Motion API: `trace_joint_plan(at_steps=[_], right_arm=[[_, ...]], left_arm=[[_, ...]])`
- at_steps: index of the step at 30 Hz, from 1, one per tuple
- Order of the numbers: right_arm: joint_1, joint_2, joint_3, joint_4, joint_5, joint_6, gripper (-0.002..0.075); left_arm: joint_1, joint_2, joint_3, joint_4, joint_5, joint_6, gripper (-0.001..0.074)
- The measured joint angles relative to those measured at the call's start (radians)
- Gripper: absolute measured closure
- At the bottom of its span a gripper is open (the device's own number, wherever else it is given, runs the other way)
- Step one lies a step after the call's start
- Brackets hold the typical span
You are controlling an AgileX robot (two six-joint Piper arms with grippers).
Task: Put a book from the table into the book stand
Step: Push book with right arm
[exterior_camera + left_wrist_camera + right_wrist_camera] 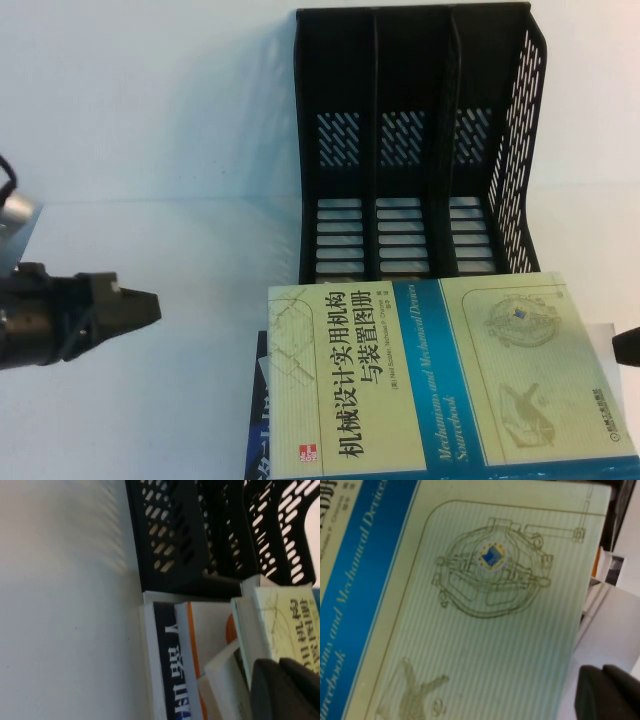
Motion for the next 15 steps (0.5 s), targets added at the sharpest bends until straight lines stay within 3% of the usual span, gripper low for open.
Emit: trace_joint_plan(at_steps=[3,6,11,15], right_arm=[[0.0,0.042,0.0,0.025,-0.007,-0.009,0.0723],[0.0,0.09,-0.009,0.06,0.0,-0.02,0.0723],[0.0,0.148,-0.04,0.106,0.02,-0.041,0.0723],[0.022,0.195,-0.064,0.111,0.041,-0.05,0.0723]], left_arm=[[0.129,0.074,-0.002,-0.103,0.102,0.03,0.0738],[0.176,0.143,-0.004,-0.165,0.199,0.038,0.0738],[0.148,0.217,-0.004,-0.158,0.27,0.038,0.0713],[0.108,0.278,-0.005,-0.143,0.259,0.036,0.0557]])
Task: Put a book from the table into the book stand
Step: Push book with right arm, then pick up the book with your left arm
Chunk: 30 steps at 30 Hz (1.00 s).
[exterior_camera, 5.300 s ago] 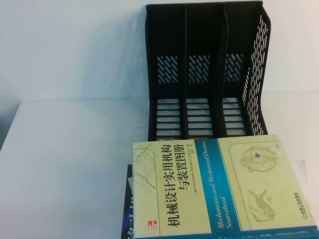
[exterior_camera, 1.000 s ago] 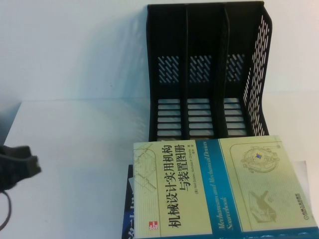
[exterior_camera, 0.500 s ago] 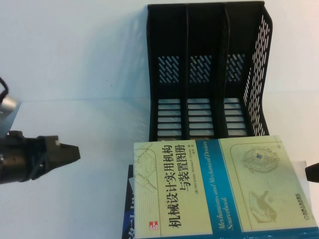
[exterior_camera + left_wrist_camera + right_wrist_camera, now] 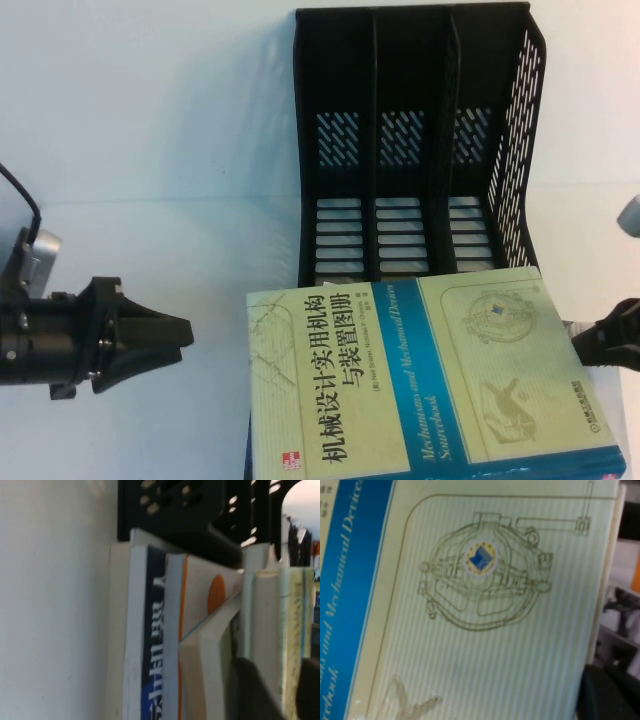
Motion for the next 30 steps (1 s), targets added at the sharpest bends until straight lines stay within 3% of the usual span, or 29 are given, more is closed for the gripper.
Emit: trace_joint_plan(at_steps=[7,9,13,15,16,18,19,25,27,30], right_arm=[[0.124,0.058,-0.025,0.024,0.01,-0.006,0.0723],[0.141,0.06,-0.025,0.028,0.01,-0.008,0.0723],[0.145,0.062,-0.032,0.029,0.01,-0.008,0.0723],[0.147,0.064,-0.038,0.026,0.014,-0.008,0.0723],[0.147,0.064,-0.042,0.023,0.019,-0.008,0.0723],[0.147,0.064,-0.058,0.004,0.035,-0.008,0.0723],[0.147,0.064,-0.066,-0.008,0.044,-0.008,0.0723],[0.147,-0.017,-0.114,-0.076,0.058,0.035,0.0722],[0.149,-0.071,-0.14,-0.066,0.086,0.052,0.0723],[0.153,-0.15,-0.173,-0.07,0.116,0.084,0.0723]], left_arm=[[-0.086,0.1,-0.002,0.01,0.084,-0.003,0.0129],[-0.12,0.112,-0.002,0.01,0.09,0.002,0.0079],[-0.189,0.115,-0.004,0.008,0.095,0.025,0.005],[-0.212,0.115,-0.004,0.008,0.097,0.024,0.0072],[-0.218,0.115,-0.004,0.01,0.09,0.016,0.0127],[-0.221,0.115,-0.004,0.03,0.06,0.002,0.0361],[-0.221,0.118,-0.004,0.021,0.073,0.008,0.0397],[-0.221,0.059,-0.02,-0.03,0.087,0.036,0.0408],[-0.223,0.007,-0.053,-0.047,0.084,-0.008,0.0503],[-0.235,-0.097,-0.132,-0.033,0.042,-0.105,0.0528]])
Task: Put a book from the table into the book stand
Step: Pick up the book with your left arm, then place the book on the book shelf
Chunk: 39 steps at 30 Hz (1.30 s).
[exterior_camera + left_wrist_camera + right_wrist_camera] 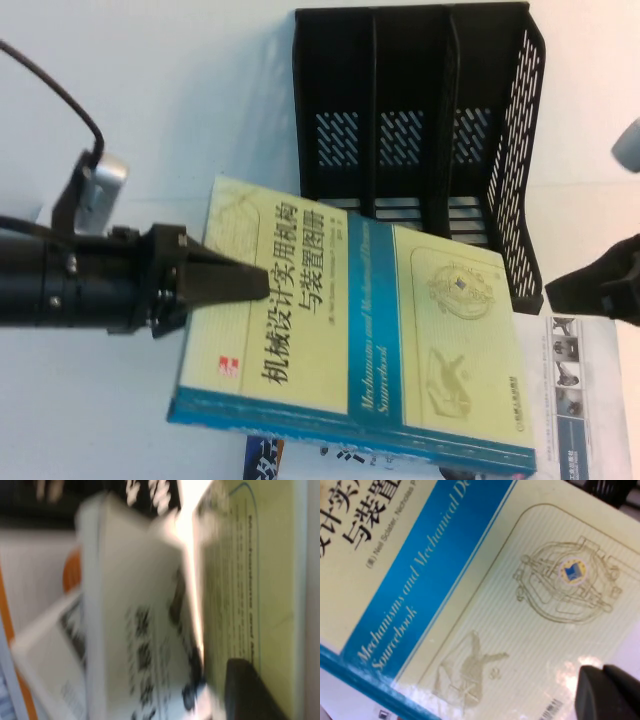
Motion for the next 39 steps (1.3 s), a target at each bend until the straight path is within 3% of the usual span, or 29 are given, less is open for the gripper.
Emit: trace_joint_plan(at_steps=[8,20,29,39], right_arm=[[0.0,-0.126,-0.083,-0.05,0.034,0.059,0.0723],[0.0,-0.218,-0.109,-0.1,0.094,0.183,0.0723],[0.0,-0.219,-0.109,-0.113,0.1,0.211,0.0723],[0.0,-0.219,-0.109,-0.12,0.098,0.235,0.0723]], left_arm=[[-0.083,-0.132,-0.404,0.394,-0.076,-0.352,0.0542],[-0.231,0.046,-0.891,0.77,-0.144,-0.721,0.0542],[-0.334,0.16,-1.014,1.133,-0.223,-0.951,0.0542],[-0.385,0.287,-1.018,1.203,-0.342,-0.959,0.0542]])
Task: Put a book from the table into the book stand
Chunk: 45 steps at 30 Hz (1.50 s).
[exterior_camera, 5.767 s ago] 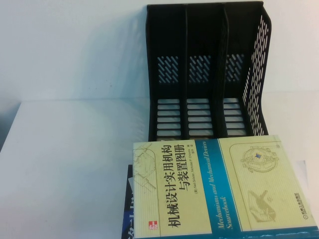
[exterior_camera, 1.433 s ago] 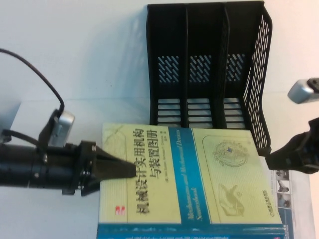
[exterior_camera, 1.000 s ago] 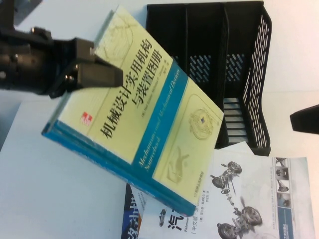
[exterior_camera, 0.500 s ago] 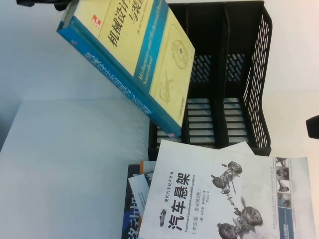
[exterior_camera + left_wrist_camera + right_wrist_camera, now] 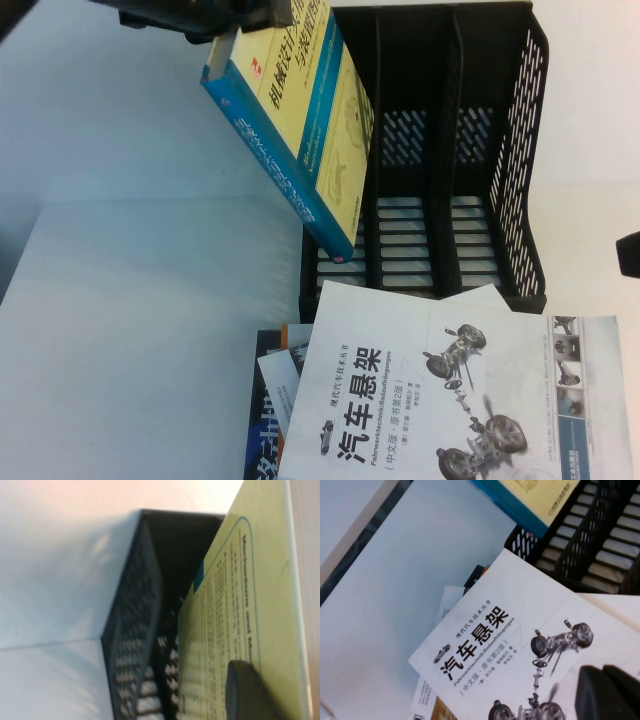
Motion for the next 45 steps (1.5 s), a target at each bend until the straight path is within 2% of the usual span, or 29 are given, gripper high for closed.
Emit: trace_joint_plan(at_steps=[7,18,20,24,26,28,32,34,40,45], right_arm=[[0.0,0.0,0.0,-0.004,0.021,0.0,0.0723],[0.002,0.0,0.0,-0.041,0.021,0.0,0.0723],[0.002,0.0,0.0,-0.046,0.021,0.0,0.0723],[0.002,0.0,0.0,-0.046,0.021,-0.025,0.0723],[0.002,0.0,0.0,-0.048,0.021,-0.048,0.0723],[0.002,-0.003,0.0,-0.058,0.023,-0.07,0.0723],[0.002,-0.026,0.0,-0.11,0.024,-0.086,0.0723],[0.002,-0.052,0.0,-0.148,0.019,-0.088,0.0723],[0.002,-0.188,0.0,-0.325,0.017,-0.052,0.0723],[0.002,-0.366,0.0,-0.435,-0.012,-0.007,0.0724]], left_arm=[[0.0,0.085,0.0,0.066,-0.103,-0.019,0.0542],[0.0,0.132,-0.017,0.089,-0.106,-0.011,0.0542],[0.0,0.132,-0.019,0.082,-0.103,0.01,0.052],[0.0,0.13,-0.025,0.069,-0.077,0.055,0.0391],[0.0,0.12,-0.027,0.069,-0.035,0.066,0.038],[0.0,0.101,-0.027,0.071,0.013,0.081,0.0429],[0.0,0.033,-0.028,0.098,0.109,0.166,0.0636],[0.0,-0.016,-0.028,0.108,0.159,0.199,0.0689],[0.0,-0.202,0.041,0.004,0.25,0.33,0.0731],[0.0,-0.431,0.286,-0.119,0.2,0.367,0.0734]])
